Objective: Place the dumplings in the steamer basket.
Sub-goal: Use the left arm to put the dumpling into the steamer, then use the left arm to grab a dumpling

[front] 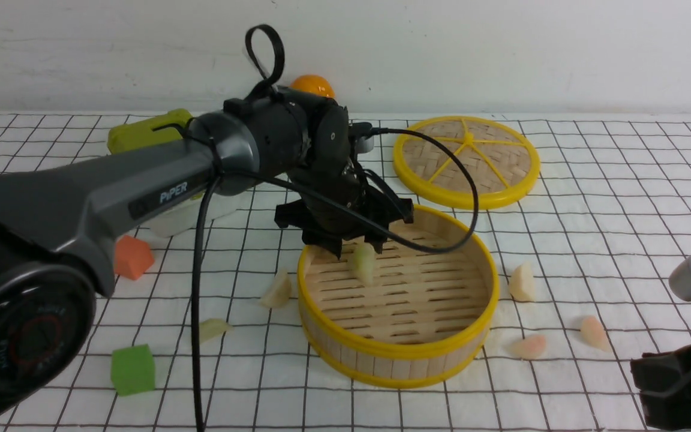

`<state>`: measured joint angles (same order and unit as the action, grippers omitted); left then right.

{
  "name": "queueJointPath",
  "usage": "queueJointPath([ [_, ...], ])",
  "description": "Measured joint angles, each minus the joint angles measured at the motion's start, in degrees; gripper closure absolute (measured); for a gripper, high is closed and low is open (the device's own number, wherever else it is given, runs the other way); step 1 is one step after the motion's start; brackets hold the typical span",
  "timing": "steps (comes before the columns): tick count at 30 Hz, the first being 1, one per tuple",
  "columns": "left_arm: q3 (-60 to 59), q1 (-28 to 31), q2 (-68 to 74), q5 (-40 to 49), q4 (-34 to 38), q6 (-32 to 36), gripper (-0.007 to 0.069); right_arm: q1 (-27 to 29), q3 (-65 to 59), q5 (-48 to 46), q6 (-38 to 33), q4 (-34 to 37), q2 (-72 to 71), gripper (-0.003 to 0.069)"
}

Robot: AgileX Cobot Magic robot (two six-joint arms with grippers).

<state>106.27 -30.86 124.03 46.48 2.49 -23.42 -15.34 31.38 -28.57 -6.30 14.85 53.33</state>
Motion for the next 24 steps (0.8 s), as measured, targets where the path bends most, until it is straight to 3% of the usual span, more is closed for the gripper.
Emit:
queueJointPath([
  [5,0.46,0.00,-6.82,4.45,-4.37,1.17,0.0194,0.00,0.00,0.00,0.00,0.00,0.00,0.0568],
  [10,-0.85,0.06,-16.75,15.95,-15.51,3.00,0.0251,0.00,0.00,0.00,0.00,0.00,0.00,0.0566],
  [14,-7.97,1.75,-22.20,21.21,-18.05,5.69,0.0291,0.00,0.00,0.00,0.00,0.00,0.00,0.0561],
  [17,-16.07,3.84,-22.57,20.40,-16.17,9.53,0.0302,0.00,0.00,0.00,0.00,0.20,0.00,0.0557],
  [20,-23.52,6.11,-20.73,13.97,-12.56,11.90,0.0304,0.00,0.00,0.00,0.00,0.30,0.00,0.0555],
  [24,-26.15,7.69,-17.72,7.78,-9.93,13.55,0.0304,0.00,0.00,-0.11,0.00,0.30,0.00,0.0555],
])
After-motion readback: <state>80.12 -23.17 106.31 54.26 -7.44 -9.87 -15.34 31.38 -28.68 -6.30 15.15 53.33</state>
